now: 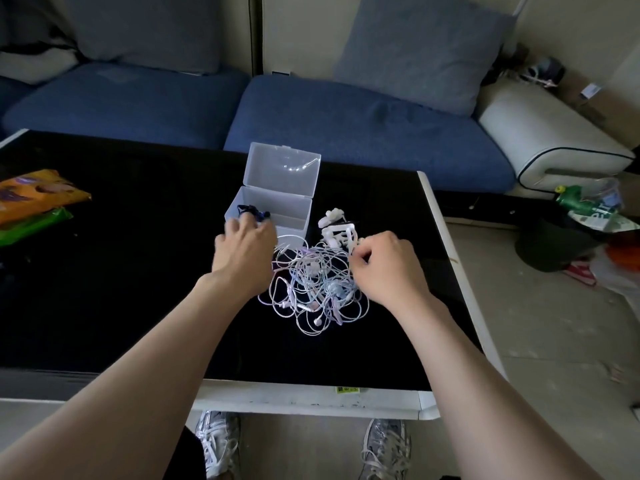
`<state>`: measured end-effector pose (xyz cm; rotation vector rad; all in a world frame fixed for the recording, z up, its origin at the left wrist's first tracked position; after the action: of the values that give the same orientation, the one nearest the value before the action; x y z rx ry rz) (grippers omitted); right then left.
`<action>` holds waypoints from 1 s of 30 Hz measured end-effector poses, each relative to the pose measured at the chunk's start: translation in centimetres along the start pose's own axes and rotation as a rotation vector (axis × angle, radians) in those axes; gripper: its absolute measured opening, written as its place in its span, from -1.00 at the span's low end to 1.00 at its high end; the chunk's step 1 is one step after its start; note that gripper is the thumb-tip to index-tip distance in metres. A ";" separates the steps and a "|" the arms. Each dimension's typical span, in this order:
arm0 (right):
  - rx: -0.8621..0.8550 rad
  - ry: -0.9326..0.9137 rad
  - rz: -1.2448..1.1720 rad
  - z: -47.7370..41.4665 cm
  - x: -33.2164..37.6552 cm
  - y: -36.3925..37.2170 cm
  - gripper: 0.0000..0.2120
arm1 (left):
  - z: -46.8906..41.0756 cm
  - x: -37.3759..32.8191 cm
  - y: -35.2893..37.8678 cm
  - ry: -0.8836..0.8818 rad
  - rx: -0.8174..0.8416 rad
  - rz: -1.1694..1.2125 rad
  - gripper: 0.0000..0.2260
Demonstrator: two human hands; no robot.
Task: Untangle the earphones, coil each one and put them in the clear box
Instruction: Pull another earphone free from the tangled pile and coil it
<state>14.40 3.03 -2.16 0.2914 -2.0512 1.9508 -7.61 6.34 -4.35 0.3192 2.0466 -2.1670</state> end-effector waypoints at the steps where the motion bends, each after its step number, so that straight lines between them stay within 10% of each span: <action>1: 0.028 -0.012 0.016 -0.2 -0.2 0.5 -0.68 | -0.2 -0.6 0.2 0.084 0.017 0.077 -0.58; 7: -0.008 -0.034 -0.579 -0.3 1.5 -0.8 -0.82 | 0.0 -2.8 1.9 0.244 0.177 0.271 -0.60; 14: -0.261 0.197 -1.420 0.4 1.5 -3.2 -0.85 | -0.6 -1.3 0.9 0.113 0.003 0.320 -0.68; 19: -0.270 0.430 -1.097 0.9 0.1 -2.5 -0.84 | 0.2 -2.2 -2.5 -0.017 -0.276 0.672 -0.62; 30: -0.312 -0.011 -0.649 0.8 1.5 -3.1 -0.76 | 2.0 -6.4 -4.5 0.380 -0.179 0.877 -0.86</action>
<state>13.99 2.14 1.22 0.7782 -1.9012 1.2303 -2.69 4.37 1.69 1.3779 1.7199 -1.4385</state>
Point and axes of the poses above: each hand's wrist, its own z-axis away from the middle knuckle, its own y-axis out of the palm, x = y × z, the point moved 5 cm from there along -z, towards the middle knuckle, and after that the axes turned 6 degrees about z, right-handed, at the moved point
